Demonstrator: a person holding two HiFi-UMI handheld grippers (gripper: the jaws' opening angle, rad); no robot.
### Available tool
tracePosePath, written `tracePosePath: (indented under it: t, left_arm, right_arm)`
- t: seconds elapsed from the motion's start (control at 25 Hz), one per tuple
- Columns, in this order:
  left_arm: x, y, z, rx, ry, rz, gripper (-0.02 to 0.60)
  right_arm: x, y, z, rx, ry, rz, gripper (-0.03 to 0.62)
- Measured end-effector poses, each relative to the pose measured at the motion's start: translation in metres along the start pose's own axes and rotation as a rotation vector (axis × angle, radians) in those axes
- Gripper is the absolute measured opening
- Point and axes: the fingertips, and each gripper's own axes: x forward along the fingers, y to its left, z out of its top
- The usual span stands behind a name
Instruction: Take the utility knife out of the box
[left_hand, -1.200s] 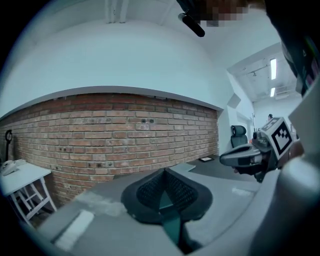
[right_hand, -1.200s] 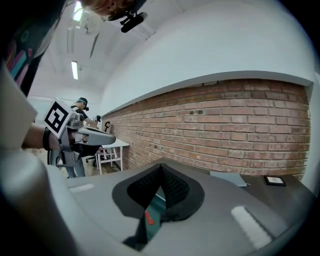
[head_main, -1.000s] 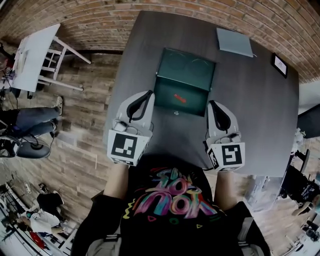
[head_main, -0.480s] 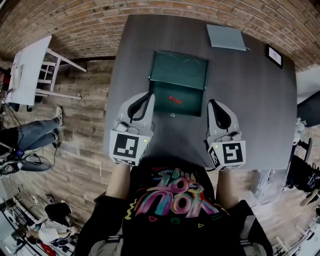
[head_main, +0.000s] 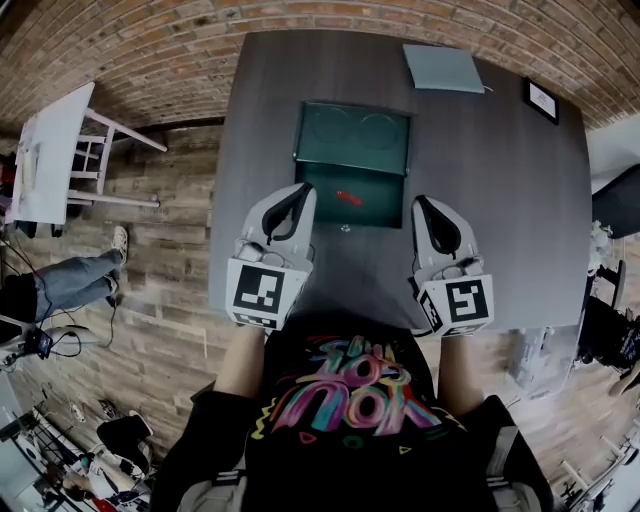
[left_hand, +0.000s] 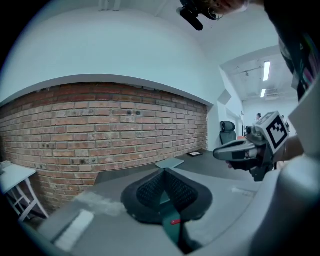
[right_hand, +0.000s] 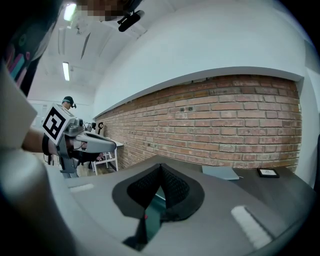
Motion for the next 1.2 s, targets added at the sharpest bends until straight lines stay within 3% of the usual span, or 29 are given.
tracePosePath:
  t: [0.48,0.96,1.2]
  left_arm:
    - [0.007,-0.001,-0.020,0.021,0.039,-0.052,0.016]
    - [0.020,0.000,-0.041,0.042,0.105,-0.121,0.104]
    - [0.032,-0.007,-0.044,0.095,0.124,-0.177,0.123]
  right_arm:
    - [-0.004,-0.001,-0.010,0.031,0.021,-0.031,0.000]
    - [0.001,-0.002,-0.021,0.069,0.039,-0.067,0.000]
    - [-0.001,-0.008,-0.027,0.082,0.049,-0.093,0.000]
